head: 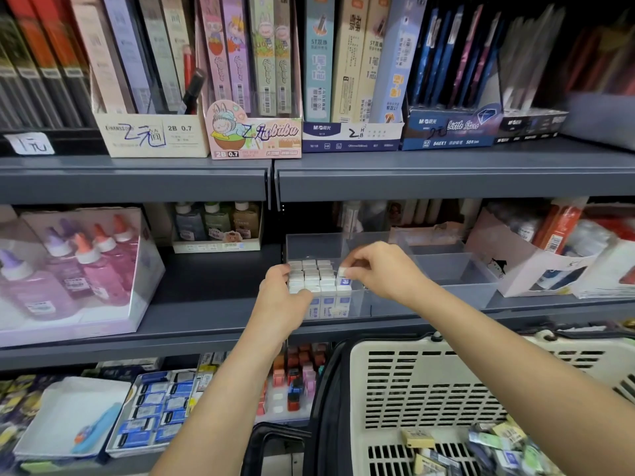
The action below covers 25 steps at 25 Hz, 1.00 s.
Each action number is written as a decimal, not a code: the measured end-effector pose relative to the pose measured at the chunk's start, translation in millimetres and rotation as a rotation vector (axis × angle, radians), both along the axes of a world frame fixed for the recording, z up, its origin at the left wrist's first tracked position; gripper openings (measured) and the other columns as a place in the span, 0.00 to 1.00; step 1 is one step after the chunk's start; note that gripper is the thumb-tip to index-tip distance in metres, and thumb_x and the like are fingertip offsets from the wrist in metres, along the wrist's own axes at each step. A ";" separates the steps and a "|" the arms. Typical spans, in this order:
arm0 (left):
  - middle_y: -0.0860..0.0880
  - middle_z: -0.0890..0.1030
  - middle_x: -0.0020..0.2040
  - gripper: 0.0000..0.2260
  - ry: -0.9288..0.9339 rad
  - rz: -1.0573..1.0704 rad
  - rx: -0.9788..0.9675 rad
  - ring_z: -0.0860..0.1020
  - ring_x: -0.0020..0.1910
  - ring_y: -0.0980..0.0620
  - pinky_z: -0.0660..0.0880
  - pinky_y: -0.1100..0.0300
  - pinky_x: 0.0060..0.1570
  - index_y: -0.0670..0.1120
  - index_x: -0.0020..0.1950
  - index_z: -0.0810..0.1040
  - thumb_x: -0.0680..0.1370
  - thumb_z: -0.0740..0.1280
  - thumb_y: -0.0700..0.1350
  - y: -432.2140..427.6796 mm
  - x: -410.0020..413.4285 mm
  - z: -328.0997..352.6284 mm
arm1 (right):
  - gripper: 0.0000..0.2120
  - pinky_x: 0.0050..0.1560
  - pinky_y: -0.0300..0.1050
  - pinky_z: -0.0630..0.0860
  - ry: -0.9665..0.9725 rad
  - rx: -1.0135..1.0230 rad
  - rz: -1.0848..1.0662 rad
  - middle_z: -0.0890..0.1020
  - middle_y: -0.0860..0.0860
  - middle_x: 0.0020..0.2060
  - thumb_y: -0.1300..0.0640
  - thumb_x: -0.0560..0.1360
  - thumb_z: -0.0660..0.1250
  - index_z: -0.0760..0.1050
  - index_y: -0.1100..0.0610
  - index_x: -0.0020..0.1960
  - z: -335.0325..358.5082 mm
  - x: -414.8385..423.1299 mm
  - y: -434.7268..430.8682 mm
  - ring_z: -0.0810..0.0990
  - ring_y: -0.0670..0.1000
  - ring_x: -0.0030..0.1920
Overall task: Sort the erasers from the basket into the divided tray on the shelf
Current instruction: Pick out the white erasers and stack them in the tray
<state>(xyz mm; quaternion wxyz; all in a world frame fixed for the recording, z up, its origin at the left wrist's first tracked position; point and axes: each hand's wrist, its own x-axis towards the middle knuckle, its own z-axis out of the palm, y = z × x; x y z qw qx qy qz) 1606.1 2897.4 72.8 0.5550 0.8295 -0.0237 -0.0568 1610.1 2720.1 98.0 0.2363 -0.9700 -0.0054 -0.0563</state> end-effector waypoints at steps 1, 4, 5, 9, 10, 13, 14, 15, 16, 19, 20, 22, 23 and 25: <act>0.46 0.66 0.70 0.26 0.000 -0.001 0.001 0.69 0.54 0.55 0.67 0.61 0.49 0.45 0.73 0.60 0.76 0.64 0.39 0.5 0.1 -0.1 | 0.06 0.53 0.49 0.77 0.007 -0.019 0.007 0.83 0.46 0.43 0.51 0.73 0.68 0.81 0.49 0.48 -3.1 1.2 2.3 0.80 0.49 0.46; 0.47 0.66 0.70 0.25 -0.002 -0.005 0.017 0.70 0.52 0.55 0.67 0.62 0.46 0.46 0.73 0.60 0.77 0.63 0.38 0.3 -1.3 0.2 | 0.07 0.55 0.50 0.76 0.026 -0.140 0.051 0.83 0.46 0.49 0.55 0.75 0.65 0.82 0.51 0.49 -9.6 1.7 7.4 0.80 0.50 0.50; 0.47 0.66 0.70 0.25 -0.001 -0.006 0.018 0.70 0.52 0.55 0.67 0.62 0.46 0.46 0.73 0.60 0.77 0.63 0.38 0.0 -1.9 0.5 | 0.09 0.56 0.51 0.75 0.042 -0.164 0.066 0.83 0.45 0.51 0.56 0.76 0.63 0.82 0.52 0.49 -10.8 2.0 7.0 0.80 0.51 0.51; 0.47 0.67 0.70 0.25 0.005 -0.002 0.028 0.70 0.53 0.55 0.68 0.61 0.47 0.46 0.72 0.60 0.77 0.63 0.38 0.0 -3.0 3.4 | 0.12 0.59 0.52 0.74 0.106 -0.188 0.089 0.81 0.48 0.57 0.56 0.78 0.60 0.79 0.51 0.57 -10.8 5.7 2.3 0.79 0.52 0.56; 0.47 0.67 0.70 0.25 0.004 -0.003 0.026 0.70 0.53 0.55 0.68 0.61 0.47 0.46 0.72 0.60 0.77 0.63 0.38 0.0 -3.0 3.5 | 0.13 0.59 0.52 0.74 0.119 -0.180 0.094 0.80 0.49 0.58 0.56 0.78 0.59 0.78 0.51 0.59 -11.0 7.0 2.0 0.78 0.53 0.57; 0.47 0.67 0.69 0.25 -0.001 -0.005 0.025 0.72 0.53 0.54 0.70 0.63 0.44 0.46 0.72 0.60 0.77 0.63 0.38 -0.2 -4.1 2.3 | 0.15 0.57 0.55 0.75 0.178 -0.204 0.132 0.81 0.53 0.57 0.59 0.78 0.54 0.78 0.57 0.55 -14.9 10.2 5.7 0.78 0.56 0.56; 0.47 0.67 0.69 0.25 0.000 -0.003 0.026 0.73 0.54 0.53 0.71 0.62 0.45 0.46 0.72 0.60 0.77 0.63 0.38 -0.7 -3.8 1.5 | 0.16 0.57 0.56 0.75 0.186 -0.215 0.135 0.81 0.55 0.55 0.59 0.77 0.53 0.78 0.59 0.54 -17.2 11.3 6.8 0.77 0.57 0.55; 0.47 0.66 0.70 0.25 0.001 -0.001 0.028 0.73 0.54 0.52 0.72 0.61 0.47 0.46 0.73 0.60 0.77 0.63 0.38 -0.8 -3.4 0.6 | 0.16 0.56 0.56 0.75 0.188 -0.217 0.134 0.81 0.55 0.54 0.59 0.77 0.53 0.78 0.60 0.53 -18.9 12.2 7.2 0.77 0.58 0.55; 0.47 0.66 0.70 0.25 0.003 0.000 0.031 0.74 0.55 0.52 0.72 0.60 0.48 0.46 0.73 0.60 0.77 0.63 0.38 -1.0 -2.9 0.1 | 0.16 0.57 0.56 0.75 0.188 -0.208 0.135 0.81 0.56 0.55 0.59 0.77 0.53 0.78 0.60 0.53 -20.1 12.7 7.1 0.77 0.58 0.56; 0.47 0.66 0.70 0.26 0.012 -0.014 0.029 0.71 0.53 0.55 0.69 0.62 0.46 0.46 0.73 0.60 0.77 0.63 0.38 -1.2 -1.6 0.6 | 0.16 0.60 0.52 0.74 0.160 -0.141 0.127 0.79 0.52 0.60 0.59 0.77 0.54 0.77 0.56 0.59 -16.9 11.2 2.8 0.77 0.55 0.58; 0.47 0.66 0.70 0.26 0.016 -0.023 0.027 0.71 0.53 0.55 0.69 0.62 0.46 0.46 0.73 0.59 0.77 0.63 0.38 -0.8 -1.7 1.9 | 0.17 0.61 0.50 0.73 0.135 -0.115 0.119 0.78 0.50 0.62 0.59 0.77 0.55 0.77 0.53 0.61 -14.2 9.5 0.8 0.77 0.53 0.59; 0.47 0.64 0.71 0.26 0.015 -0.040 0.053 0.71 0.56 0.53 0.71 0.61 0.49 0.46 0.73 0.59 0.77 0.63 0.38 0.4 -4.7 3.3 | 0.17 0.62 0.46 0.71 0.078 -0.065 0.117 0.76 0.48 0.63 0.58 0.78 0.57 0.75 0.51 0.63 -7.9 2.3 -4.5 0.76 0.50 0.60; 0.47 0.64 0.72 0.26 0.001 -0.043 0.093 0.71 0.59 0.51 0.72 0.58 0.54 0.47 0.73 0.59 0.77 0.63 0.39 1.4 -7.8 2.7 | 0.16 0.61 0.44 0.71 0.049 -0.041 0.120 0.76 0.48 0.63 0.57 0.78 0.58 0.73 0.50 0.64 -4.7 -4.2 -8.0 0.76 0.49 0.59; 0.48 0.62 0.72 0.26 -0.092 -0.031 0.196 0.66 0.66 0.48 0.66 0.56 0.64 0.48 0.73 0.61 0.76 0.63 0.40 2.7 -21.3 1.2 | 0.17 0.53 0.40 0.70 -0.004 0.002 0.117 0.75 0.47 0.62 0.55 0.78 0.60 0.70 0.48 0.67 -0.4 -25.8 -19.8 0.77 0.45 0.51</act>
